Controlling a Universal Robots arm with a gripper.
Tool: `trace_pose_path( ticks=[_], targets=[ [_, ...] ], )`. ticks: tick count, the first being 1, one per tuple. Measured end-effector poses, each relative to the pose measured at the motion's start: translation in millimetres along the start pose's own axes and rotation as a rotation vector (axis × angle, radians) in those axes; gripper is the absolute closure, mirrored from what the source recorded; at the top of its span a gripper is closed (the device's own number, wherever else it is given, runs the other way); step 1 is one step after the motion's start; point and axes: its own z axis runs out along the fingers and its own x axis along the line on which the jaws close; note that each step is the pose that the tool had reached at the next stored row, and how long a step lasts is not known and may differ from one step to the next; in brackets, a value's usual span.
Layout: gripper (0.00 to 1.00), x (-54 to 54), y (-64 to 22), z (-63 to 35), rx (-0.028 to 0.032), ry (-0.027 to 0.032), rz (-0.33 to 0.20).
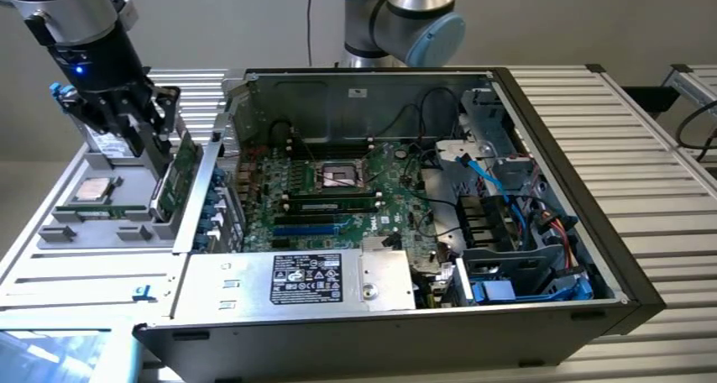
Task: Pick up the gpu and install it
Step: 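Pick up the gpu and move the gpu toward the slot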
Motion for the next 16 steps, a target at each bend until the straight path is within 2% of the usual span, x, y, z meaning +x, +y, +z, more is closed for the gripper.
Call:
trace_pose_path(
  ticks=[8, 16],
  targets=[
    [0.56, 0.7, -0.8, 14.5, -0.0004, 0.0009, -0.016],
    [0.56, 0.9, -6.1, 28.8, -0.0035, 0.0014, -0.022]
  ],
)
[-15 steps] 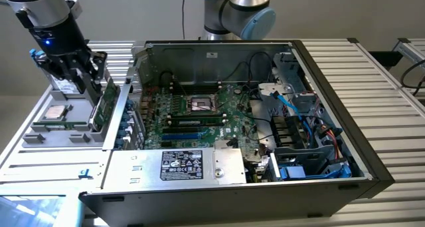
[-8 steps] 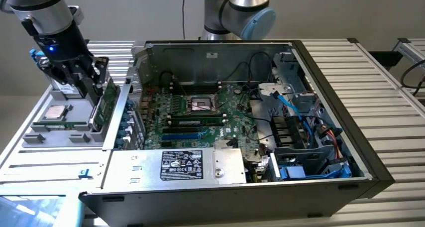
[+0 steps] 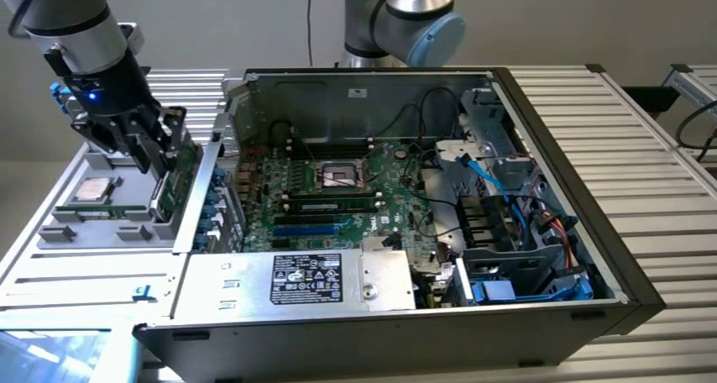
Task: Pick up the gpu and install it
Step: 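Pick up the gpu and move the gpu toward the slot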
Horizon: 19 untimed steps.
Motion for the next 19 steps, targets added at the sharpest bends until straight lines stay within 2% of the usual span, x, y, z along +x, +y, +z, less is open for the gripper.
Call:
trace_pose_path(
  ticks=[7, 19],
  targets=[
    [0.56, -3.0, -1.4, 12.8, -0.0019, 0.0, -0.001],
    [0.56, -3.7, 4.9, 34.9, -0.0019, 0.0, -0.001]
  ],
)
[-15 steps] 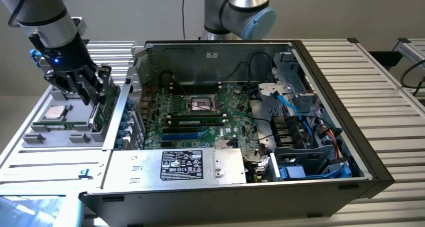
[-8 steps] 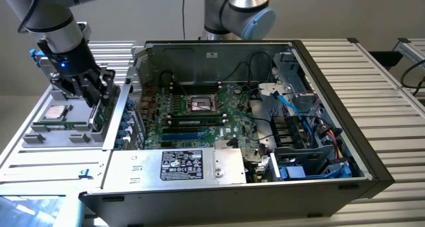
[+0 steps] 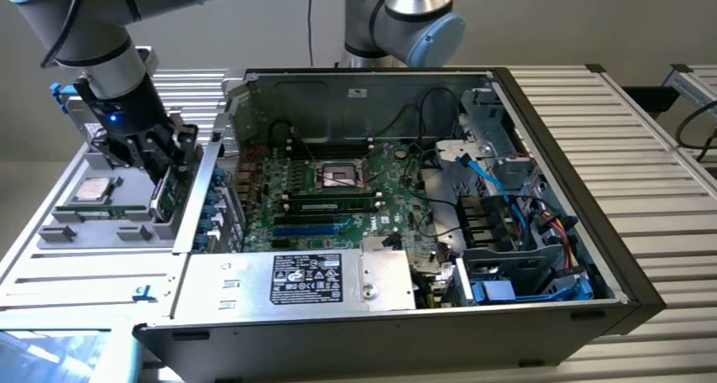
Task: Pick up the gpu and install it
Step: 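Pick up the gpu and move the gpu toward the slot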
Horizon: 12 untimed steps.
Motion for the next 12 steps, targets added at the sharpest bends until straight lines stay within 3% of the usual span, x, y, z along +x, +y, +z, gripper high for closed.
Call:
trace_pose_path(
  ticks=[5, 9, 12],
  targets=[
    [0.56, 0.0, 1.5, 4.9, 0.0002, 0.0003, 0.0],
    [0.71, 0.1, 1.6, 5.0, 0.0001, 0.0002, 0.0],
    [0.71, 0.1, 1.6, 5.0, 0.0001, 0.0, 0.0]
  ],
)
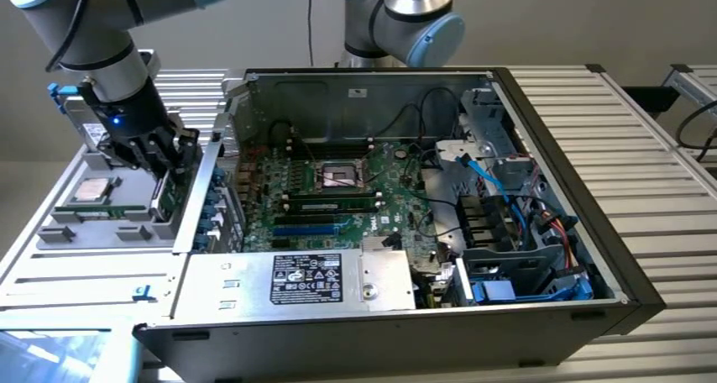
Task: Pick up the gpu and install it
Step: 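Pick up the gpu and move the gpu toward the slot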
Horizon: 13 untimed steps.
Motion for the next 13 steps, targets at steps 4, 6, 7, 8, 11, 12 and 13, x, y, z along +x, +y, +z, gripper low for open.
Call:
trace_pose_path(
  ticks=[4, 6, 7, 8, 11, 12, 13],
  targets=[
    [0.71, -0.1, 0.2, -2.2, -0.0002, -0.0006, 0.0],
    [0.71, -0.2, 0.7, -10.9, 0.0, -0.0003, 0.001],
    [0.71, -0.3, 1.0, -15.5, 0.0001, -0.0004, 0.001],
    [0.71, -0.4, 1.3, -19.9, 0.0001, -0.0002, 0.0],
    [0.71, -0.6, 2.1, -33.8, 0.0001, -0.0002, 0.0],
    [0.71, -0.7, 2.4, -38.3, 0.0001, -0.0002, 0.0],
    [0.71, -0.8, 2.6, -42.8, 0.0001, -0.0002, 0.0]
  ],
)
